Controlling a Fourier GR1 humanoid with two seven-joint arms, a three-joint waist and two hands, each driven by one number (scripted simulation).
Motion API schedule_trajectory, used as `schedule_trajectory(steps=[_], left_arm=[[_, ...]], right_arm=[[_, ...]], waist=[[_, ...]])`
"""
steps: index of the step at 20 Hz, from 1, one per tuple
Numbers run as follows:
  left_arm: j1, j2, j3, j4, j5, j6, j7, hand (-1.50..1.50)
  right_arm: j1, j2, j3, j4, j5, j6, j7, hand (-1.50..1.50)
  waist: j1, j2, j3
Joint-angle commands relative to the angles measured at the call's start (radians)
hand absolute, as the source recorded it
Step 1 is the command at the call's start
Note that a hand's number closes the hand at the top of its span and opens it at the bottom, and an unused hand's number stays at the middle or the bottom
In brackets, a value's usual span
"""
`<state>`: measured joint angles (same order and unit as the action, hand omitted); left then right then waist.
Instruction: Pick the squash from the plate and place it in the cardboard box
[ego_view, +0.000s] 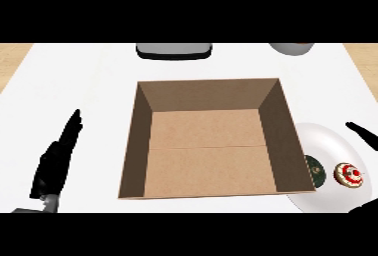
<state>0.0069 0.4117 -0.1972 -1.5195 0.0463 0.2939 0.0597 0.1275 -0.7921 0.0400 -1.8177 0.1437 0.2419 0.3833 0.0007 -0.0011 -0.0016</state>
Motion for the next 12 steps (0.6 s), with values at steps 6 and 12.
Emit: schedule_trajectory(steps=[6,12], left_arm=[[-0.047,-0.031,0.093,0.1,-0.019,-0.072,-0.044,0.0],[-0.034,-0.078,0.083,0.048,-0.076,-0.07,0.001,0.0]], right_arm=[[-0.049,0.147,0.055,-0.03,0.153,0.037,0.192,-1.5],[0.033,0.187,0.041,-0.017,0.236,0.073,0.14,-1.5]], waist=[[-0.004,0.001,0.001],[-0.006,0.0,0.002]])
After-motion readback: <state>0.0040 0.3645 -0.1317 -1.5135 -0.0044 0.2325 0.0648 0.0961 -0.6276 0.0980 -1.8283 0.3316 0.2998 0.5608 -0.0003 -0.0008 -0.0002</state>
